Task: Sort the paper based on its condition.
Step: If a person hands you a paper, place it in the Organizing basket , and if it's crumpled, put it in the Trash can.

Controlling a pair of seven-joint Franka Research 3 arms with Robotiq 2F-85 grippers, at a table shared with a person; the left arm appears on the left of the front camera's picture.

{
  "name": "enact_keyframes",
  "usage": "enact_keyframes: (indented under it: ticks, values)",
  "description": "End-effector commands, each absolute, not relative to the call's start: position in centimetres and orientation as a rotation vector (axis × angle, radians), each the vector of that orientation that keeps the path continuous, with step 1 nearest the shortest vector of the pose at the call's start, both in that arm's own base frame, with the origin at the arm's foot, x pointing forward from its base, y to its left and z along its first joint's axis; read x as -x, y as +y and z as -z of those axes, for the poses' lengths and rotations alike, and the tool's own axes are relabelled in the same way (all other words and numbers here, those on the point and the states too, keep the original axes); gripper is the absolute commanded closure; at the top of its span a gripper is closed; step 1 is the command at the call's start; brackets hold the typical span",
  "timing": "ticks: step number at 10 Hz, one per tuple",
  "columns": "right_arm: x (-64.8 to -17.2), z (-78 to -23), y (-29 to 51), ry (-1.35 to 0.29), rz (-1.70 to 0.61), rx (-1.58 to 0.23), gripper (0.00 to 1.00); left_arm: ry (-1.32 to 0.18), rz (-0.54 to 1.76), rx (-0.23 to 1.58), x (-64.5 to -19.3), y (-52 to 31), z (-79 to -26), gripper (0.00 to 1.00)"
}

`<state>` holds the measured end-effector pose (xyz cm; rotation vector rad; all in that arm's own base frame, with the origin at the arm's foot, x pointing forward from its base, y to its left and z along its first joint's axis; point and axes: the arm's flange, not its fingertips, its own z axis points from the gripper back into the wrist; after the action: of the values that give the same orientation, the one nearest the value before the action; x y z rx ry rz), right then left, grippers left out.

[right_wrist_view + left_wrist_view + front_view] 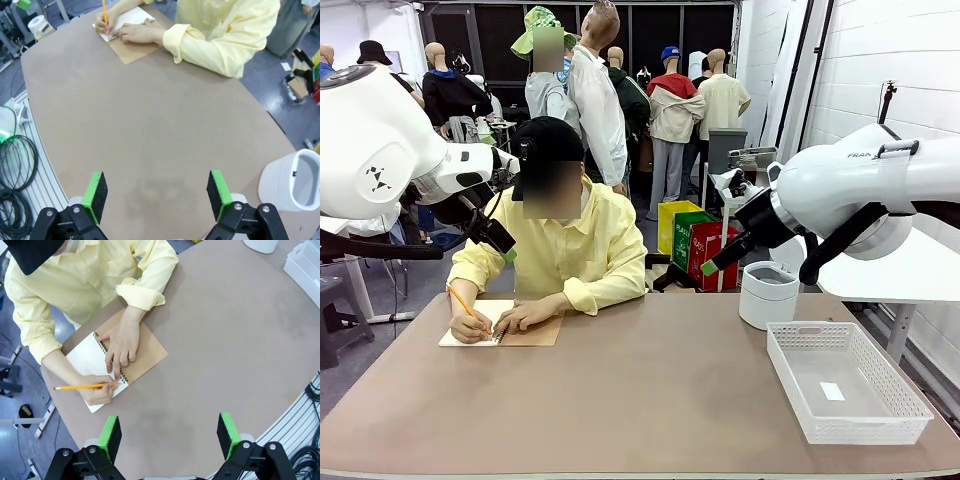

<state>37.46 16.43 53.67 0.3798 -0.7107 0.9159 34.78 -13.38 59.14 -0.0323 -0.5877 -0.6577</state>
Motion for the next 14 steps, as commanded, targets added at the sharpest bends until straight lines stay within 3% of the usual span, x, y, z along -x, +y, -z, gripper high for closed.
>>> enact_keyframes:
  ticks: [1, 14]
  values:
    - [-37.43, -53.6, 16.4, -0.704, -0.924, -0.389, 0.0, -0.586, 0.652, 0.029, -34.81, -13.33, -59.13, 0.0]
    - [-37.43, -53.6, 16.4, -0.704, -0.924, -0.389, 0.0, -0.586, 0.652, 0.029, -34.81, -13.33, -59.13, 0.0]
